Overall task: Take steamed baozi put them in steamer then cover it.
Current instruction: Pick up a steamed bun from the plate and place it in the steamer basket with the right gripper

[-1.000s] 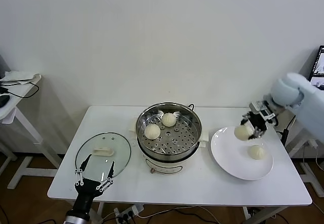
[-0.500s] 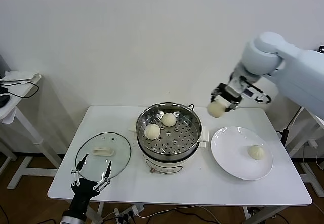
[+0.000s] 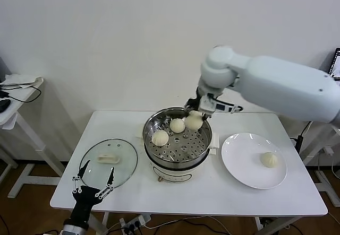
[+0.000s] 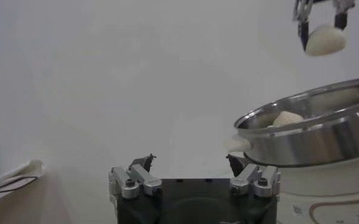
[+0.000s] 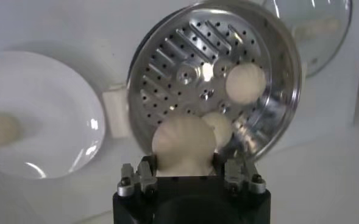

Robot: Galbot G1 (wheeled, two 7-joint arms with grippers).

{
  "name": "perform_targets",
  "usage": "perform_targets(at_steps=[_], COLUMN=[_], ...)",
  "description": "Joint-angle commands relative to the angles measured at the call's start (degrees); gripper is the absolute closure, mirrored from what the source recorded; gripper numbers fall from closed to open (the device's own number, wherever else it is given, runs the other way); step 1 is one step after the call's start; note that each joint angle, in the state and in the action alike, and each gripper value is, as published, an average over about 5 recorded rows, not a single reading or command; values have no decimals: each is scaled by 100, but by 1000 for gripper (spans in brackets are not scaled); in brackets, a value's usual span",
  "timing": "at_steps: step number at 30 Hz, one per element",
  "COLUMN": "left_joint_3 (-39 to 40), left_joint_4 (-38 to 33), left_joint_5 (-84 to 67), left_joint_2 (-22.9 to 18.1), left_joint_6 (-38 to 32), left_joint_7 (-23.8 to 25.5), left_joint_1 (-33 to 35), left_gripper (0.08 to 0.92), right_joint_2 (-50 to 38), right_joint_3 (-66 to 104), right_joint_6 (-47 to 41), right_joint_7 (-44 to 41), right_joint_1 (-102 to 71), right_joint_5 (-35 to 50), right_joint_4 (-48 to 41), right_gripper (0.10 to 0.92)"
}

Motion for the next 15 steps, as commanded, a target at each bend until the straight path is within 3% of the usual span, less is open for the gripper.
perform_targets(at_steps=[1, 15], left_joint_3=[-5, -69], left_joint_4=[129, 214], left_joint_5=[-23, -52], left_joint_2=[5, 27], left_joint_6=[-10, -33], left_joint_7=[14, 36], left_joint_1=[-121, -154], left_gripper=[177, 177], right_joint_2=[597, 804], right_joint_3=[-289, -437], right_joint_6=[324, 241], right_joint_7=[326, 362], right_joint_1=[-313, -571], right_joint_5=[-190, 45], right_joint_4=[-236, -273], right_gripper=[414, 414])
